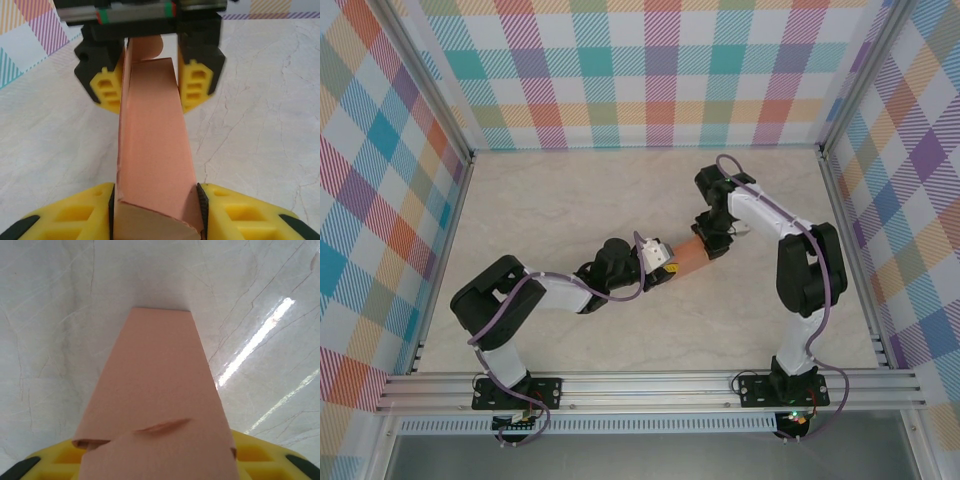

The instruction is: Fold the paper box

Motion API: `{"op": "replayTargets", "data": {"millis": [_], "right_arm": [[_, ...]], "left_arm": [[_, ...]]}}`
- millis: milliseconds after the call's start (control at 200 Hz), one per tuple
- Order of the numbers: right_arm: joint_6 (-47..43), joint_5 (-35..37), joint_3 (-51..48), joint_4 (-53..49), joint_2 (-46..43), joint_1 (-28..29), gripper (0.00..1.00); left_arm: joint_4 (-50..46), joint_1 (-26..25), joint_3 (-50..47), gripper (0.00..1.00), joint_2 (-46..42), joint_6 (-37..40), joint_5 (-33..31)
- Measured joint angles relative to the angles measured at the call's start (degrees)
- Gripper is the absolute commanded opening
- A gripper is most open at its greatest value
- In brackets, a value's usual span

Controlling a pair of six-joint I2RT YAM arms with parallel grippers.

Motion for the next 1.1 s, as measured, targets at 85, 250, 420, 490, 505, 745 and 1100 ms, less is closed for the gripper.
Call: {"op": "replayTargets", "data": {"millis": [85,250,420,490,505,745,1100], "right_arm": [[-0.35,-1.14,-0.48,1.33,-0.15,0.0,0.59],[-1.25,-2.62,-2.51,3.21,-1.97,-0.76,0.63],[-3.26,-5.38,-5.95,3.43,-4.92,-2.32,0.72],[-4.42,-6.45,-7.19,3.41,-6.62,-3.19,0.77],[-4.79,-6.64,-7.43,3.41,-6.95,-3.5,0.78],[-17.99,-10.29,-8.48,3.48,-12.9,-12.59,0.84],[-52.06,-20.61,-9.94,10.32,-19.71,-24.83,0.83]], "left_arm": [[0.28,0.0,0.13,0.32,0.26,-0.31,-0.15],[0.28,0.0,0.52,0.32,0.63,-0.7,0.02],[1.14,-0.02,1.38,0.32,1.77,-1.14,0.59],[1.09,-0.07,1.66,0.32,2.01,-1.09,1.09],[1.03,-0.07,1.75,0.32,2.08,-1.11,1.2],[-0.26,-0.09,2.89,0.32,2.36,-1.09,1.7],[-1.31,-0.09,3.28,0.32,2.36,-0.63,2.43]]}}
